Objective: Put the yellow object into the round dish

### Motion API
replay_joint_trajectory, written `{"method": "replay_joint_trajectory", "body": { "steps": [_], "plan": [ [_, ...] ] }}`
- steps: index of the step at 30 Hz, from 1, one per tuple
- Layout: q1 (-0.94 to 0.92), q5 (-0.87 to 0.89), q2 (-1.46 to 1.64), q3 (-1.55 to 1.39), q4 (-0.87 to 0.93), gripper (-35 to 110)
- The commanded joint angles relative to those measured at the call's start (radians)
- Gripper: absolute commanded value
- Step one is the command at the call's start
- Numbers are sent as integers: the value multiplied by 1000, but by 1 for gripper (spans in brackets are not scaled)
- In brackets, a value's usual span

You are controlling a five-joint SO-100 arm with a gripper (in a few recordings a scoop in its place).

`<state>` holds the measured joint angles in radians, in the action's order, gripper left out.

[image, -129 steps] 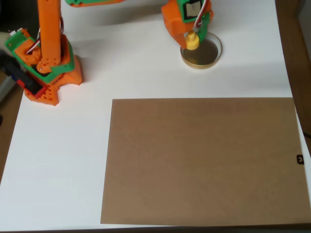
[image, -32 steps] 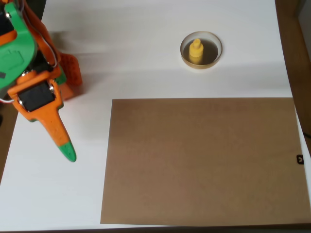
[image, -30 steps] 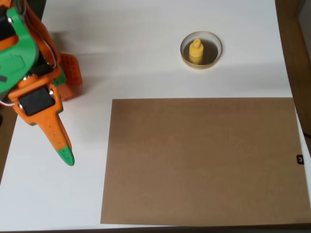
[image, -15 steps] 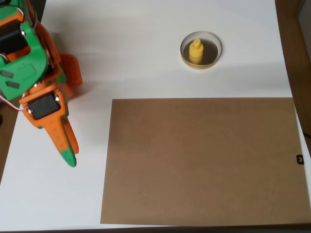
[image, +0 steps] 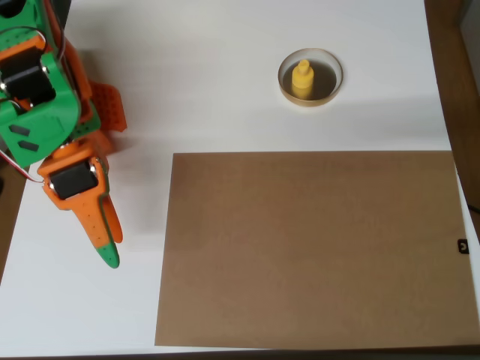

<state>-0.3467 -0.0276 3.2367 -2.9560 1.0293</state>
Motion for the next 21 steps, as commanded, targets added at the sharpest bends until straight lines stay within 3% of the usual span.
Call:
{"method": "replay_joint_trajectory", "body": {
  "steps": [1, 9, 21],
  "plan": [
    [-25, -18, 26, 3, 9, 25],
    [-132, 8, 29, -2, -5, 1],
    [-146, 5, 31, 0, 8, 1]
  ]
}}
